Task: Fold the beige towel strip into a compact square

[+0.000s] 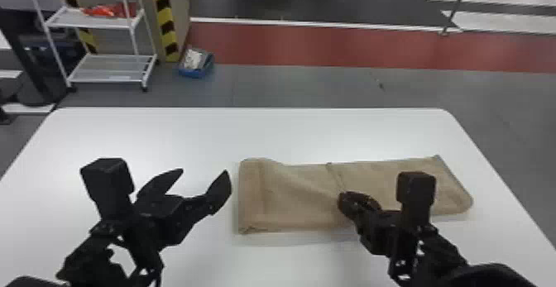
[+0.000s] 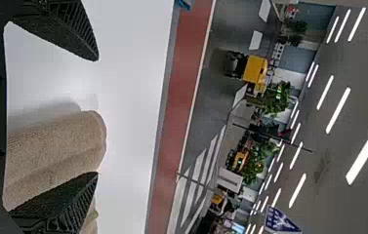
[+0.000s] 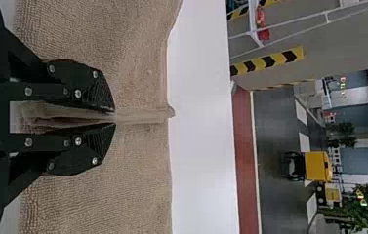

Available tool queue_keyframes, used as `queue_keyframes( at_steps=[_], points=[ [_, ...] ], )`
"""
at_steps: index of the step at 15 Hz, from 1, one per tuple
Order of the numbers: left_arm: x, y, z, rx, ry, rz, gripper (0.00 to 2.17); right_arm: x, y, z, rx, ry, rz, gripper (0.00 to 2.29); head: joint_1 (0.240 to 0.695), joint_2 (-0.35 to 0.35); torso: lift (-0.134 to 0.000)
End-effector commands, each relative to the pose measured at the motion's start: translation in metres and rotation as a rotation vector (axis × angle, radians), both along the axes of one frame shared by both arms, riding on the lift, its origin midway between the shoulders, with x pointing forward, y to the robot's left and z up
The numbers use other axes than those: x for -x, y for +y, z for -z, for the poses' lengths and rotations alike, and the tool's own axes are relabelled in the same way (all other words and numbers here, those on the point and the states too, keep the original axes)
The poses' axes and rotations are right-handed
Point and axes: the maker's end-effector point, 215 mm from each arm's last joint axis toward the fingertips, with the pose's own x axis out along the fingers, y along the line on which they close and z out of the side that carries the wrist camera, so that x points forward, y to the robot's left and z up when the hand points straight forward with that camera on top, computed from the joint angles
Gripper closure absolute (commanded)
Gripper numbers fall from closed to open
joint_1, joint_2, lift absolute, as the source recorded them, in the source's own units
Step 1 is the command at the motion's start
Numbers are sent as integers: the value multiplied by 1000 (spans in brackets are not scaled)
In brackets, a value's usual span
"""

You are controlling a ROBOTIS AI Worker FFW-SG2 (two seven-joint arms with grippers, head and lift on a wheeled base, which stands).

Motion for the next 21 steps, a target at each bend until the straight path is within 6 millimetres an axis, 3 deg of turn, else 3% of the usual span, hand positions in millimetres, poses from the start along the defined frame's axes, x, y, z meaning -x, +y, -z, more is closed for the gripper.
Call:
queue_keyframes(
  at_steps=[1,7,11,15,16,21],
  points=[
    [-2,-1,1,0,0,1,36,-2,-4,2,5,9,18,356,695,-88,-124],
    [-3,-1,6,-1,9,3,36,-23,-10,-15,18,-11,40,360,695,-103,-124],
    [-4,-1,6,0,7,5,36,-27,-9,-5,32,18,35,373,695,-97,-124],
    [-5,-2,7,1,8,8,36,-28,-12,5,38,45,38,562,695,-99,-124],
    [-5,-2,7,1,9,7,36,-27,-11,7,36,53,35,697,695,-100,-124],
    [-4,-3,6,6,8,9,36,-25,-5,6,31,56,24,704,695,-98,-124]
  ],
)
